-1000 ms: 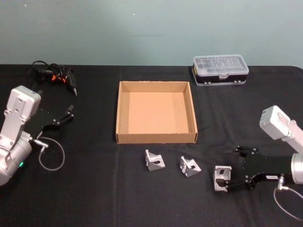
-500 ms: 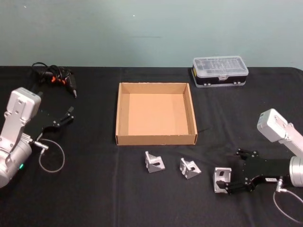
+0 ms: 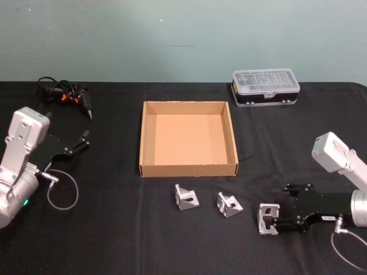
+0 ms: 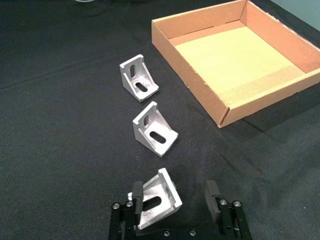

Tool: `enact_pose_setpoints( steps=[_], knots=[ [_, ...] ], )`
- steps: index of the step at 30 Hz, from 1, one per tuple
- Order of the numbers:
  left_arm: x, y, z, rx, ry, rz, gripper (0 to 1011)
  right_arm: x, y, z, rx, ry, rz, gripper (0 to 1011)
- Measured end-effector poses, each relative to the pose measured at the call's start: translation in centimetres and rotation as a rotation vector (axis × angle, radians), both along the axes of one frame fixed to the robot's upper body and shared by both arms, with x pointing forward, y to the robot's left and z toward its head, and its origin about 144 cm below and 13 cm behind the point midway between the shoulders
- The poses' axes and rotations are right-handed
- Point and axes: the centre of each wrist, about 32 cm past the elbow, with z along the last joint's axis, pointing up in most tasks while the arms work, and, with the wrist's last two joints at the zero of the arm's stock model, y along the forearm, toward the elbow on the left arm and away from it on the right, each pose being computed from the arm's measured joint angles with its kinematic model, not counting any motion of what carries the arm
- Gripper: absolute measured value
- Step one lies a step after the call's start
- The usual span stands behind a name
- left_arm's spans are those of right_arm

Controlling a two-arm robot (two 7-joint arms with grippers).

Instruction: Use one hand to pick up the angle iron from the table and place it into the box.

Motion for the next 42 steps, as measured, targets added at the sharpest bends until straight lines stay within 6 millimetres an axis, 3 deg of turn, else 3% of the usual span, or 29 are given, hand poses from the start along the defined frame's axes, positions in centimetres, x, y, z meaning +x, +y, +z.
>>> enact_pose_setpoints(
  steps=[23, 42],
  knots=[
    [0.0, 0.0, 0.0, 0.0, 0.0, 0.0, 1011, -0.02, -0.02, 0.04, 0.001, 0.0, 0.0, 96],
    [0.0, 0.0, 0.0, 0.0, 0.0, 0.0, 1012, -0.46, 0.13, 0.79, 0.037, -0.033, -0.04, 77]
  ],
)
